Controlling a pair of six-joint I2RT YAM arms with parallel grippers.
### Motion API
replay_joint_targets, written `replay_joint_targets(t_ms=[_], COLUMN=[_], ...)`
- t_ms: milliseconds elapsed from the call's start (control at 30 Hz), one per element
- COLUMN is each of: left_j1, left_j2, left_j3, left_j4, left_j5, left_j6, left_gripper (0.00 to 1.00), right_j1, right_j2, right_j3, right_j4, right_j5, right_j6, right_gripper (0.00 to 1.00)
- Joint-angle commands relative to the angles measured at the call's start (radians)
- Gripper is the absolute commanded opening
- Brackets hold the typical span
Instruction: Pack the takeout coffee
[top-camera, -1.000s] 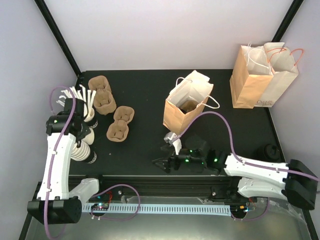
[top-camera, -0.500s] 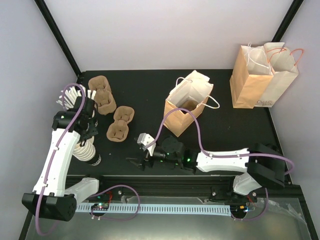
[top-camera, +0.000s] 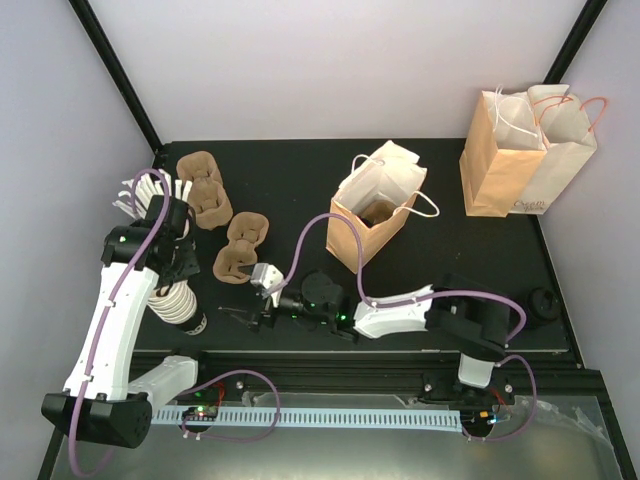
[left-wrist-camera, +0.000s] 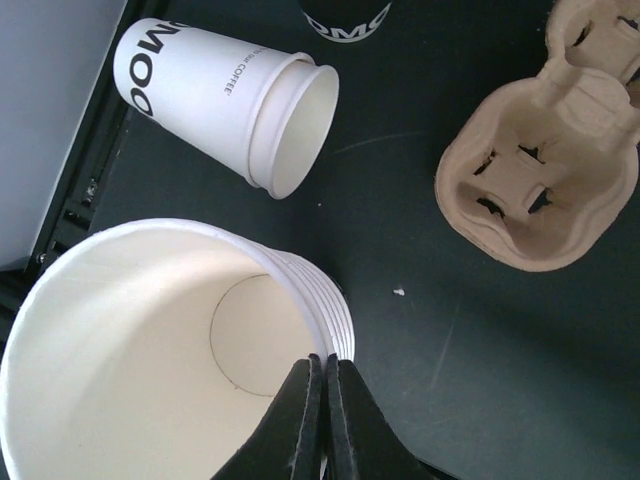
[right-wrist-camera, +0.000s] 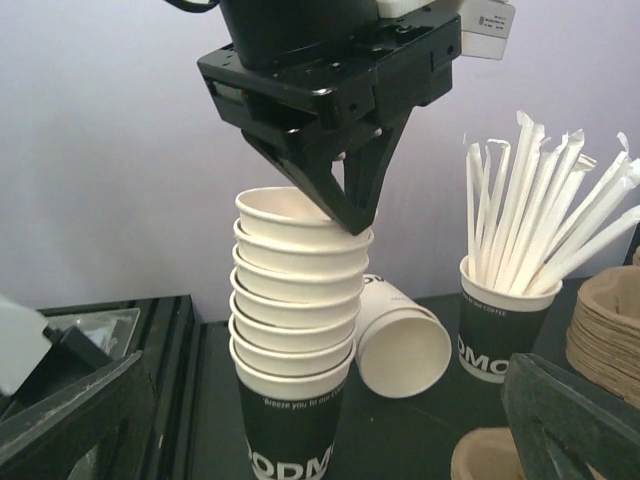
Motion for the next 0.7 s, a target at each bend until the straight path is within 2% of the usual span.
replay_joint_targets(t_ms=[0,300,467,667], left_j1=[-0.007,-0.009,-0.009,-0.009], left_j2=[-0.005,-0.005,0.009,0.014], left_j3=[0.005,0.005,0.019,0.050], left_j4=[-0.007,-0.002,-0.007,-0.030], left_j5=[0.039,0.056,0.060,0.025], left_j6=[0.032,0.049,0.053,0.029], left_gripper=[0.02,0.02,0.02,0.01], right_j1=[0.003,0.003,0.003,0.003], right_j2=[0.066,0.181,0.247,0.334], right_j3=[0.072,0.207,0.300,0.362], right_j4=[0.137,0.155,0.113,0.114], right_j5=[0.013,0.039,-0.011,-0.041], right_j6=[-0.021,-0.045,-0.080,-0.013], right_gripper=[0.97,0.97,0.95,0.94])
